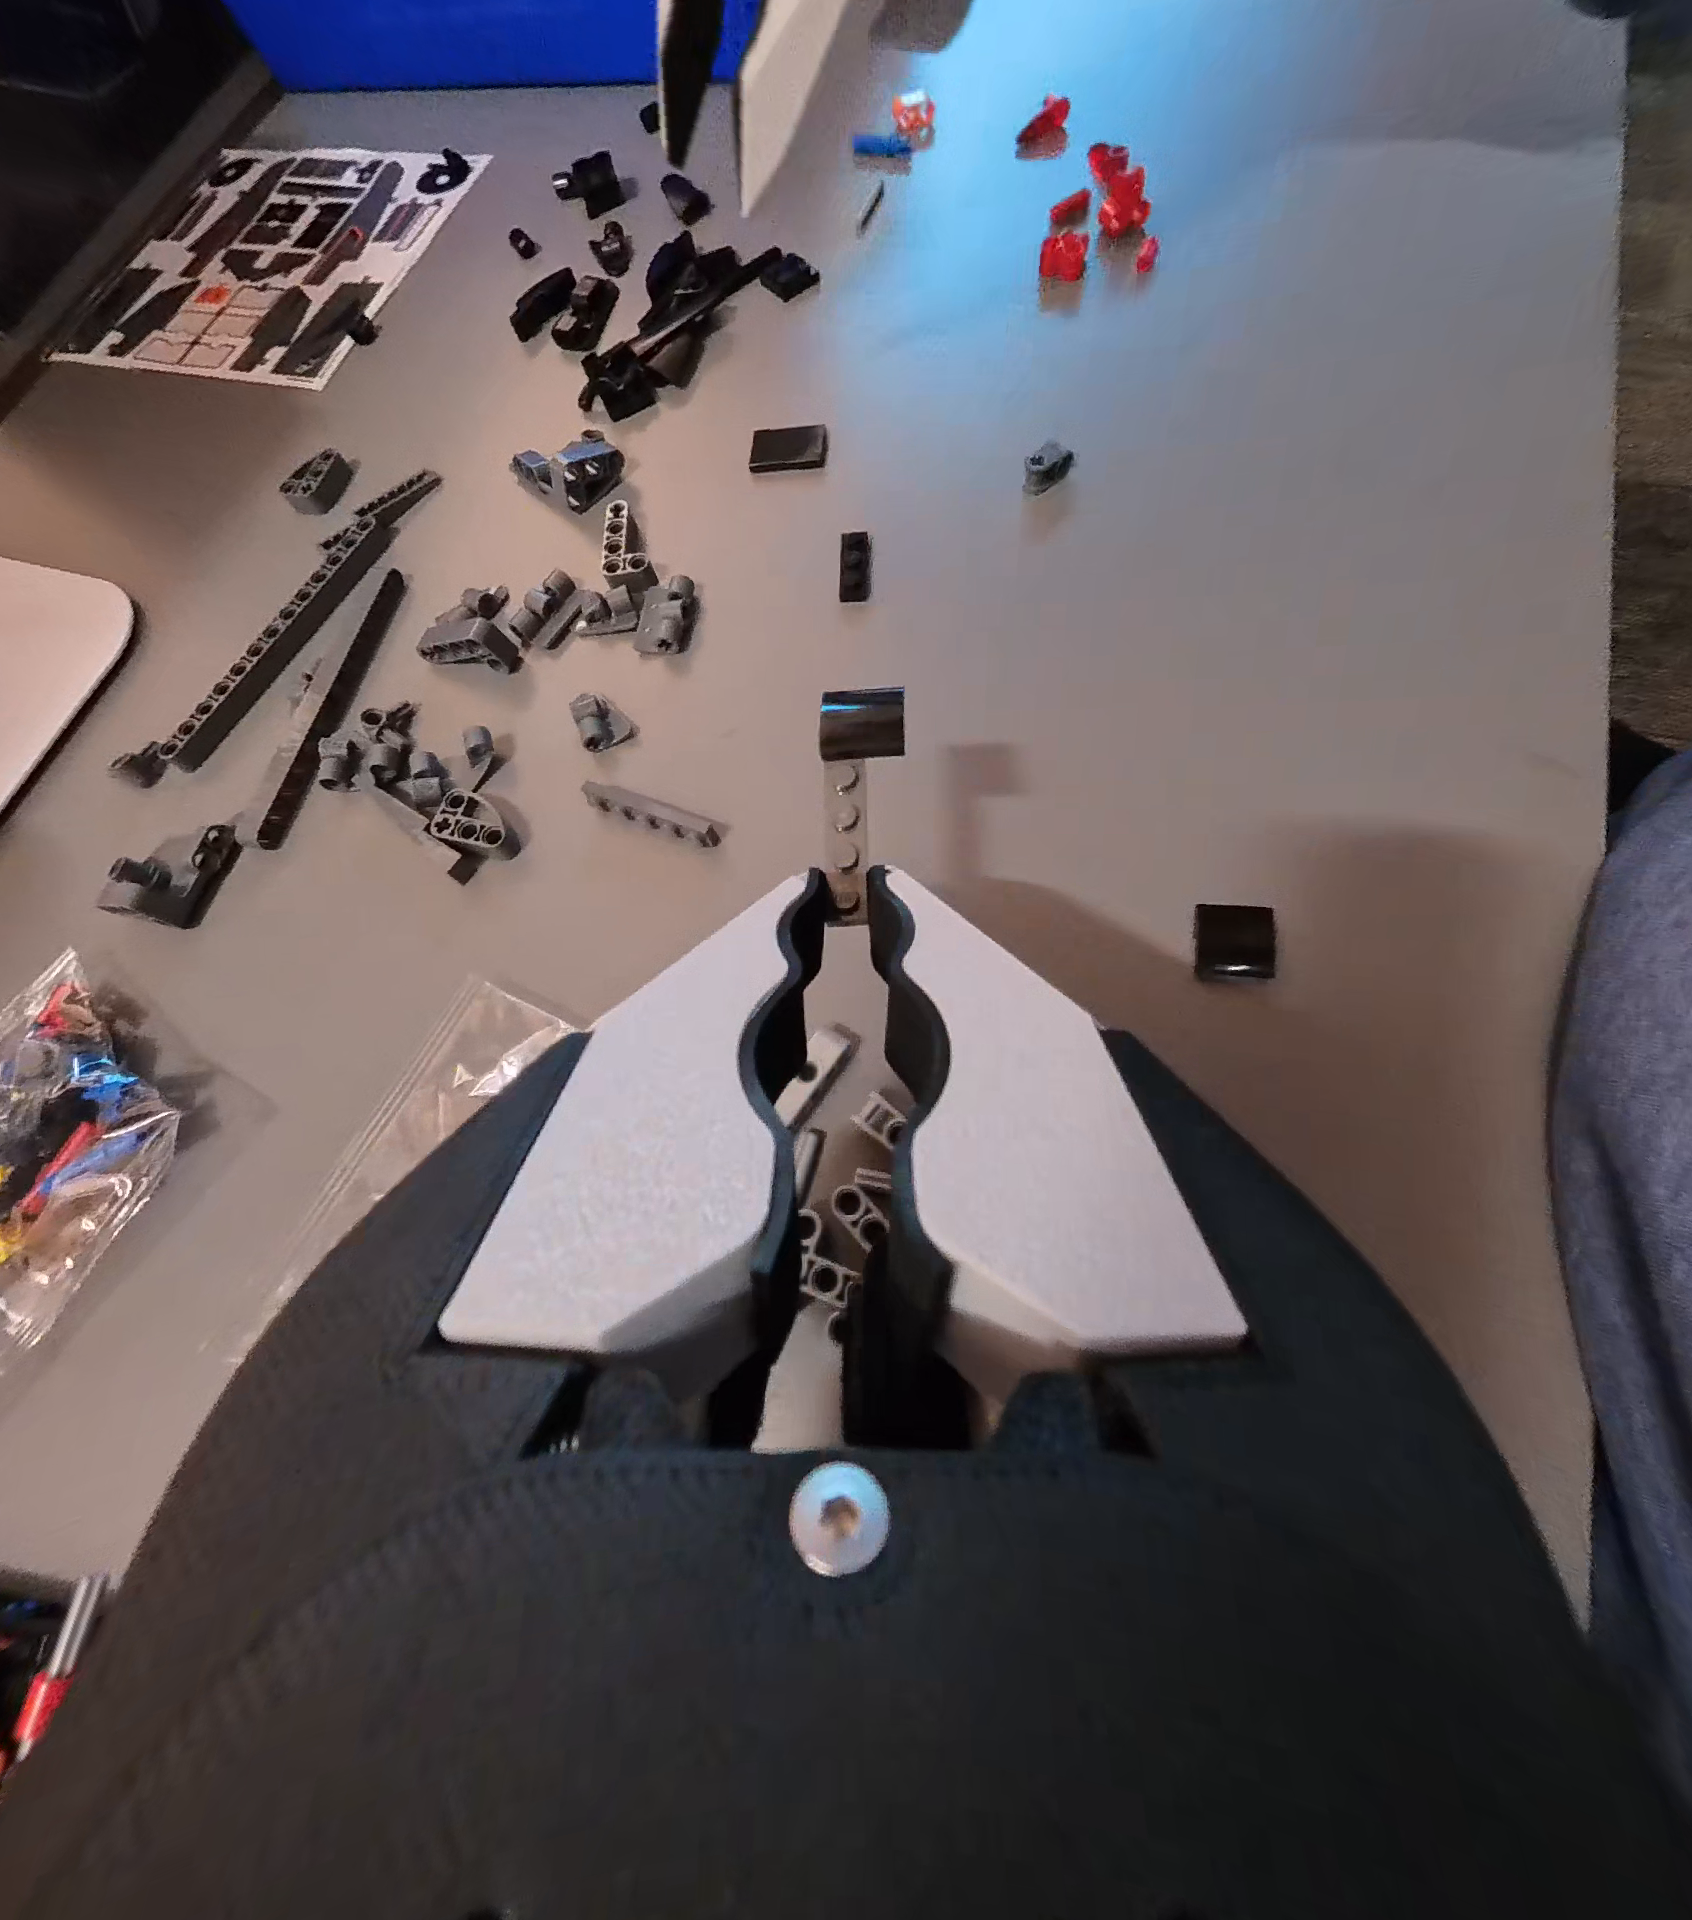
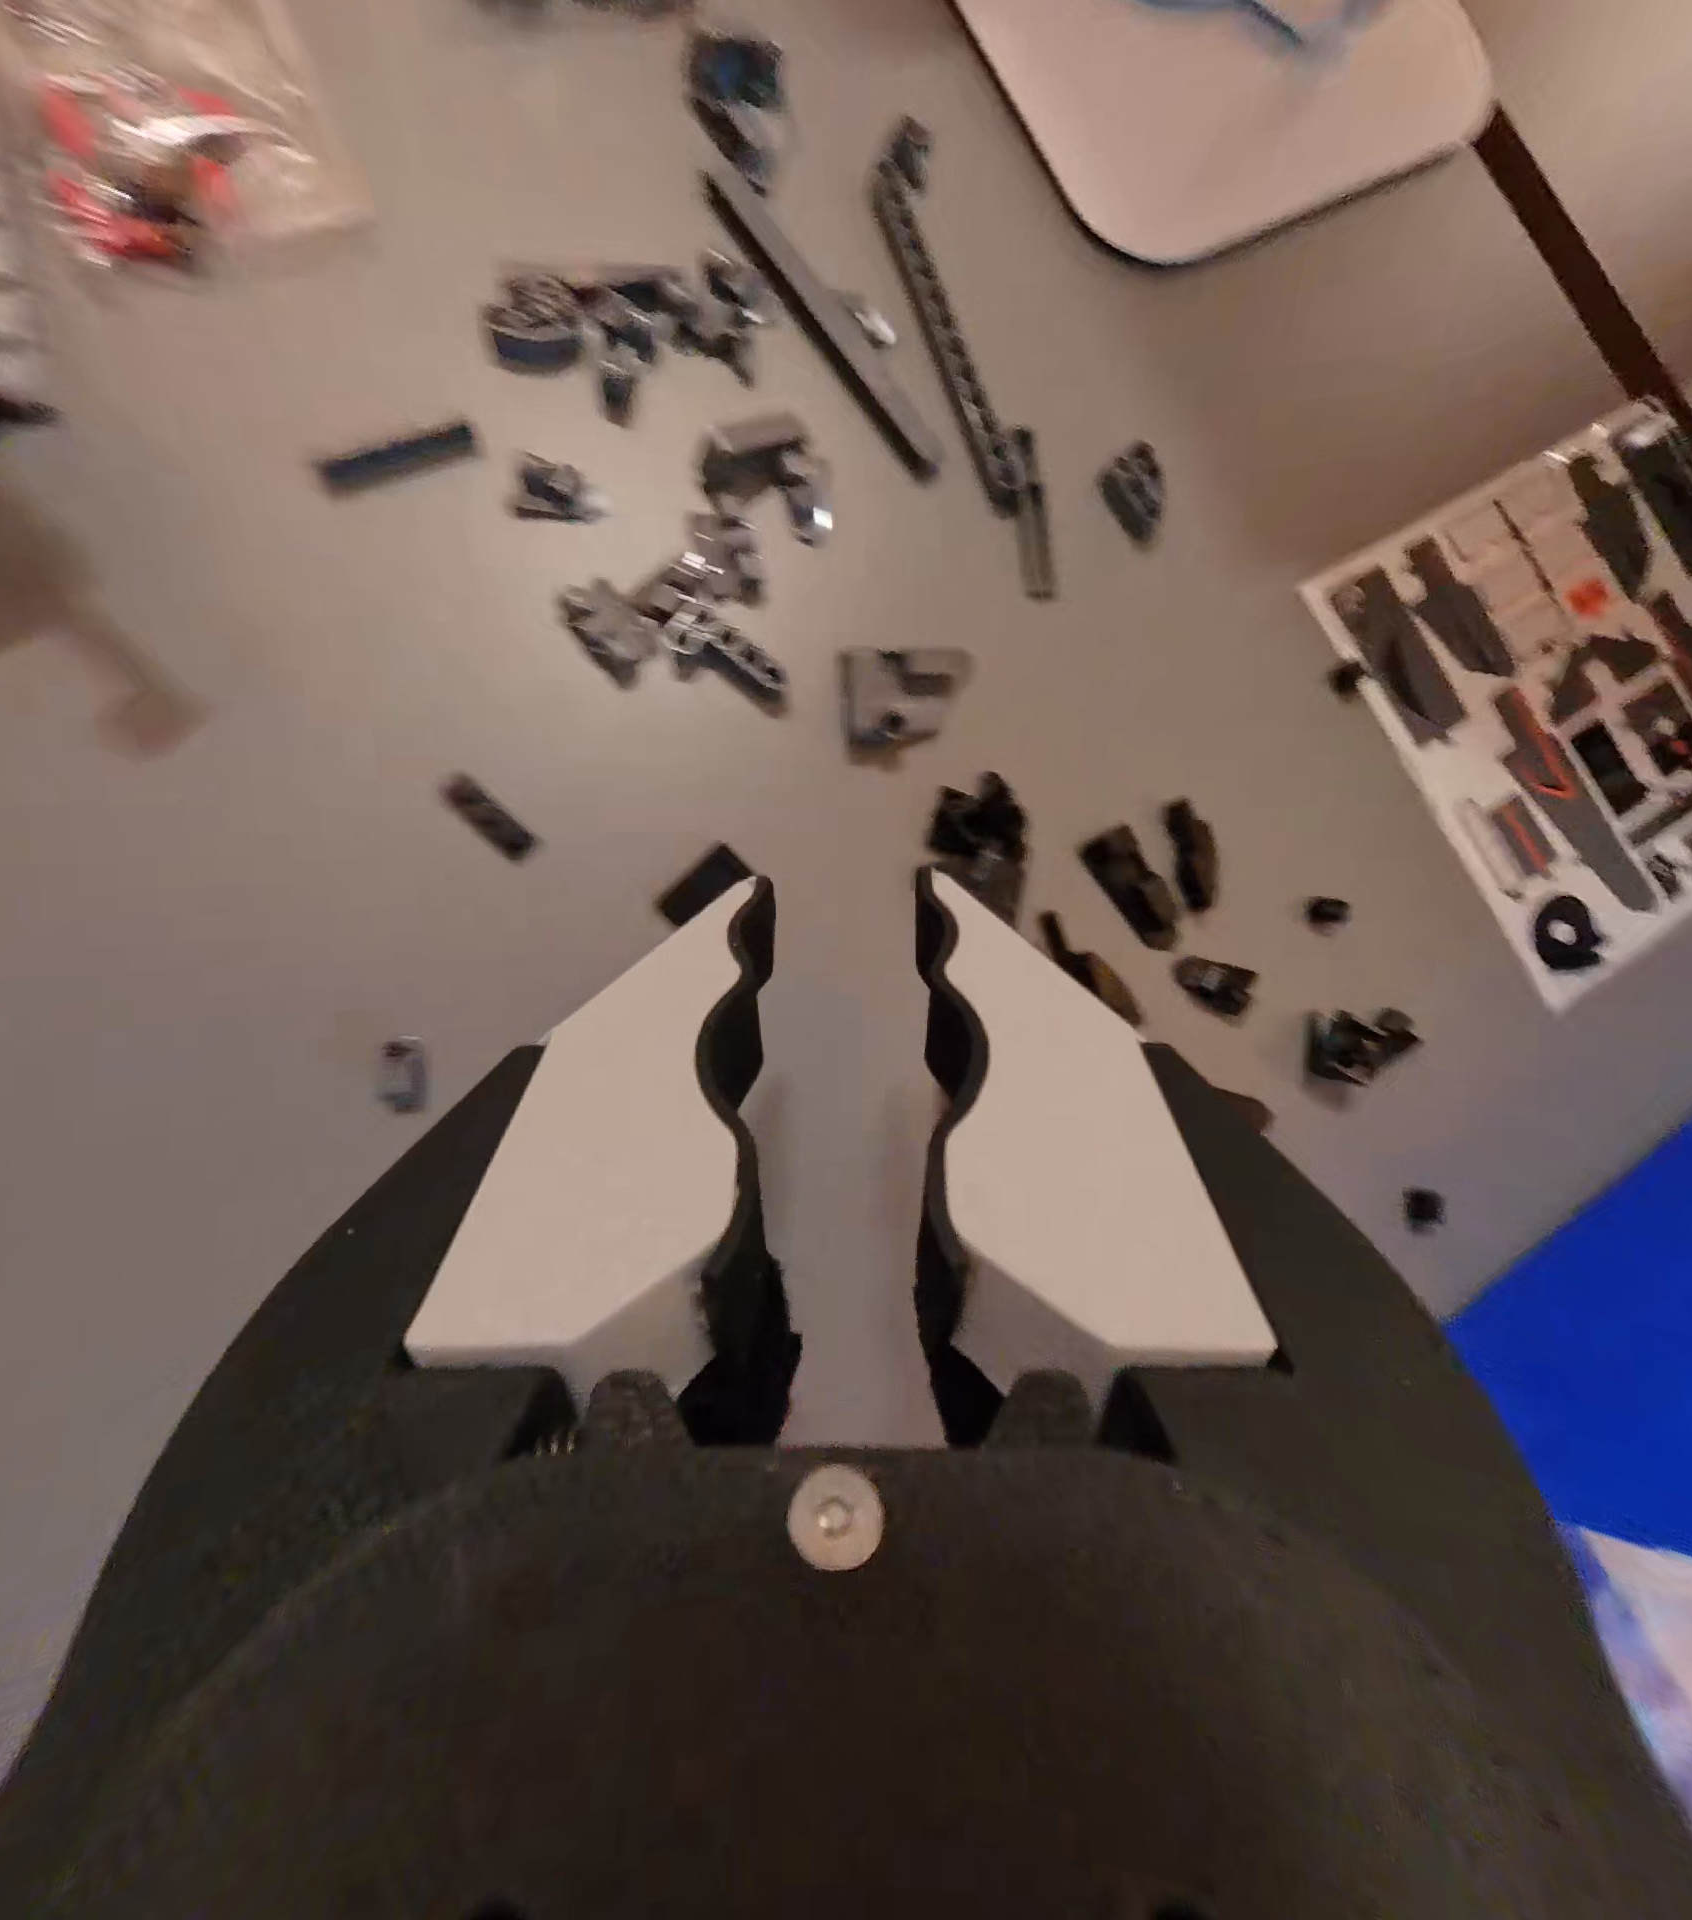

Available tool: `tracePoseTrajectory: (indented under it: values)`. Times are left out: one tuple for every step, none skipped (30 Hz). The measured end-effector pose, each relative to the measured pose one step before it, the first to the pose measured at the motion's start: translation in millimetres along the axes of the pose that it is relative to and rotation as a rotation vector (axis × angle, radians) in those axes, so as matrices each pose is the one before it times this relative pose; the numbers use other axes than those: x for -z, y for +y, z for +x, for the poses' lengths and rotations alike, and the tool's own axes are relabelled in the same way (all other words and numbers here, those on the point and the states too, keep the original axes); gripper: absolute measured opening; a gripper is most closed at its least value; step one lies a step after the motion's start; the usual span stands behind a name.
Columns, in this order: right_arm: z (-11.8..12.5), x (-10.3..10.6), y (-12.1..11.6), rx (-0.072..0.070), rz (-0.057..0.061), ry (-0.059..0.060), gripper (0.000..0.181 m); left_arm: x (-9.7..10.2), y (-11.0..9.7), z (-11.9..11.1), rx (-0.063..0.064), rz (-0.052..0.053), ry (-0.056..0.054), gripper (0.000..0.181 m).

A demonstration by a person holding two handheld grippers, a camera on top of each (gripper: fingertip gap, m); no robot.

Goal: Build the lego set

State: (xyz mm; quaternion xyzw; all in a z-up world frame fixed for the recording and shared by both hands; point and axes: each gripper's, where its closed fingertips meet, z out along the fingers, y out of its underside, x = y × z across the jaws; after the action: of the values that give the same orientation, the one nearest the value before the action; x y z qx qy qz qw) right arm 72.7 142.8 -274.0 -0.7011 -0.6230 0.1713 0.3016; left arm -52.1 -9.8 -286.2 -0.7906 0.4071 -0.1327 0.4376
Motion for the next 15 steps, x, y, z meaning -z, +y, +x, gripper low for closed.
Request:
tracePoseTrajectory:
  values:
    - [12.01,-1.24,4.01,-0.004,-0.0213,0.0299,0.024,0.32,0.2,-0.44,-0.0055,-0.002,-0.0034,0.006]
    - [11.67,-1.02,4.49,-0.0138,-0.0205,0.0244,0.024,0.14,0.52,-0.72,-0.0066,-0.0028,-0.0046,0.006]
    - [10.75,-1.37,5.79,-0.0238,-0.0275,0.0161,0.024,0.07,0.74,-1.14,-0.0049,-0.0019,-0.0048,0.006]
    - [8.41,-1.78,5.83,-0.0177,-0.0269,0.0051,0.026,0.03,0.78,-1.06,-0.0002,-0.0008,-0.0012,0.006]
    - [6.89,-1.91,4.17,-0.0063,-0.0149,0.0034,0.025,-0.16,0.46,-0.72,0.0046,0.0024,0.0022,0.006]
    - [5.76,-2.28,3.53,-0.0044,-0.012,0.003,0.024,-0.24,0.2,-0.91,0.0058,0.0036,0.002,0.006]
    - [4.62,-2.79,3.94,-0.0026,-0.0185,0.0017,0.021,-0.22,0.12,-1.29,0.0028,0.0027,-0.001,0.006]
    - [3.96,-2.98,2.95,0.006,-0.016,0.0067,0.019,-0.23,0.15,-0.89,0.0005,0.0013,0.0001,0.006]
    - [2.32,-3.24,1.93,0.006,-0.0127,0.0026,0.018,-0.13,-0.08,-0.72,0.0008,0.0007,0.0016,0.006]
    - [-0.39,-3.48,1.31,0.0032,-0.0124,-0.0114,0.019,-0.18,-0.23,-0.71,0.0009,0.0015,0.0007,0.006]
    - [-2.24,-3.13,0.86,0.0105,-0.0104,-0.0174,0.019,-0.13,-0.22,-0.84,0.0011,0.0007,0.0003,0.006]
    - [-3.11,-2.85,0.31,0.0151,-0.0066,-0.0186,0.02,-0.12,-0.14,-0.69,0.0009,0.0007,-0.0002,0.006]
    - [-4.55,-2.66,-0.81,0.0147,0.0001,-0.0271,0.022,-0.03,-0.11,-0.64,0.0012,0.0011,-0.0001,0.006]
    - [-5.26,-2.57,-2.61,0.0167,0.0101,-0.028,0.026,0.06,-0.34,-0.32,0.001,0.0014,0.0015,0.006]
    - [-4.83,-2.65,-3.6,0.0171,0.0152,-0.023,0.025,0.07,-0.61,0.07,-0.0005,0.0022,0.0022,0.006]
